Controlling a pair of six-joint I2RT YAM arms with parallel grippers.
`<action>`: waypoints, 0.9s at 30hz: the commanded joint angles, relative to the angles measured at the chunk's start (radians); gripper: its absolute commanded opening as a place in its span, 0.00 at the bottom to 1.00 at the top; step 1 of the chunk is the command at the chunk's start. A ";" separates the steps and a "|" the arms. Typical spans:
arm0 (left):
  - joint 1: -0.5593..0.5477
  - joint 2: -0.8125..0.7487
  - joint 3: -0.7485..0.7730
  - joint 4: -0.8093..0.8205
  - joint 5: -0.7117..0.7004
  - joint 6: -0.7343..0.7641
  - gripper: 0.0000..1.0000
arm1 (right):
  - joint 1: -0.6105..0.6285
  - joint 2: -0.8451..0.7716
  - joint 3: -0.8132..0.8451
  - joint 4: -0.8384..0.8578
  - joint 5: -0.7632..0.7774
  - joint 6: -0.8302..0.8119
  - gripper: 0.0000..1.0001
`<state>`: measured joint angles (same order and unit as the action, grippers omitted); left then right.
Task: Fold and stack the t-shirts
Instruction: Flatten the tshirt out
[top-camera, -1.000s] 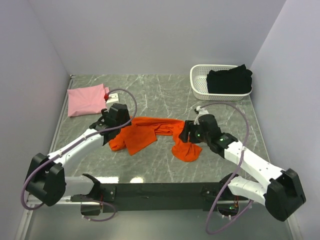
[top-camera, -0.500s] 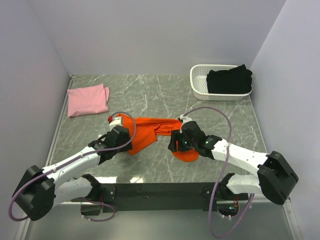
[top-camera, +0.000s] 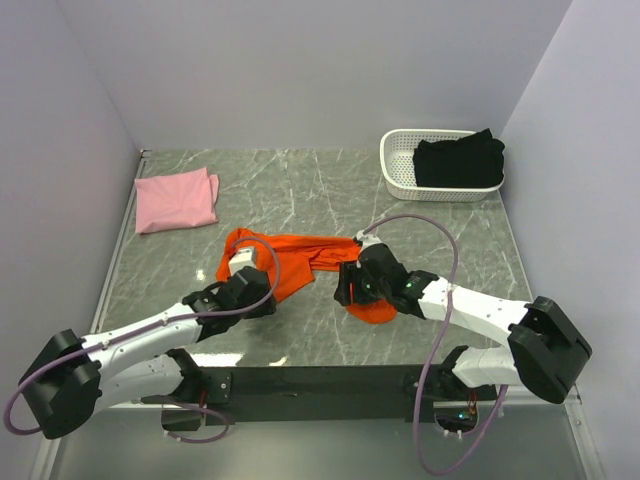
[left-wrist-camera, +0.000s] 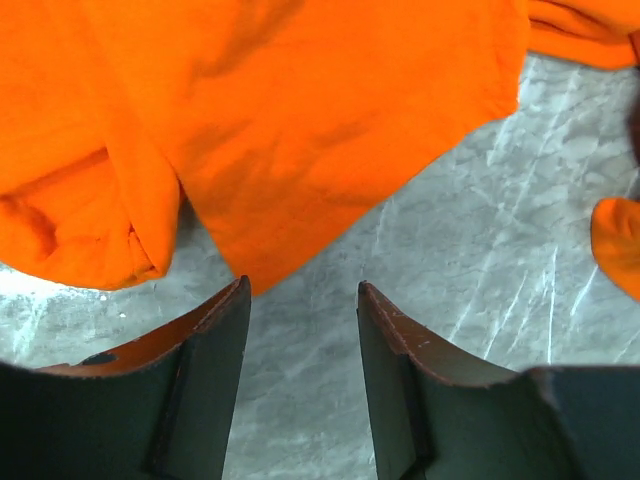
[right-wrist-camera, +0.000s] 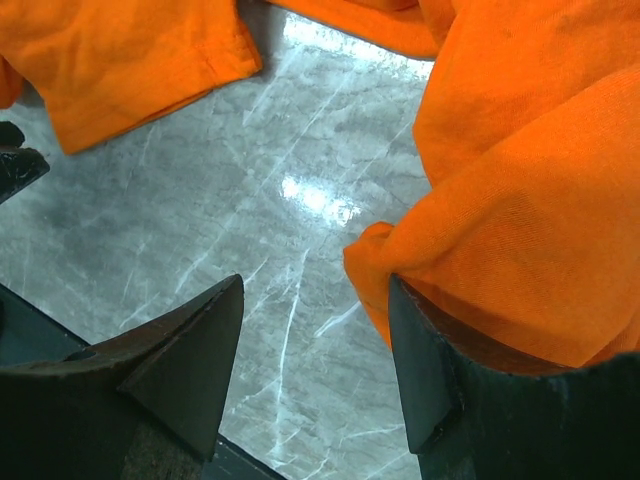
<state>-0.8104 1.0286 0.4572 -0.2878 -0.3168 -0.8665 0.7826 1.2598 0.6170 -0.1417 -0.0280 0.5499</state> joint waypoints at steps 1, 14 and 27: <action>-0.007 0.011 0.009 0.018 -0.040 -0.045 0.53 | 0.007 0.018 0.029 0.039 0.020 0.004 0.66; -0.009 0.073 -0.029 0.033 -0.061 -0.063 0.53 | 0.012 0.026 0.013 0.044 0.019 0.012 0.66; -0.009 0.238 0.026 0.125 -0.056 -0.029 0.29 | 0.043 0.058 0.032 -0.047 0.129 0.028 0.66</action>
<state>-0.8150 1.2285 0.4706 -0.1795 -0.3832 -0.9070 0.8051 1.2884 0.6170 -0.1539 0.0212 0.5610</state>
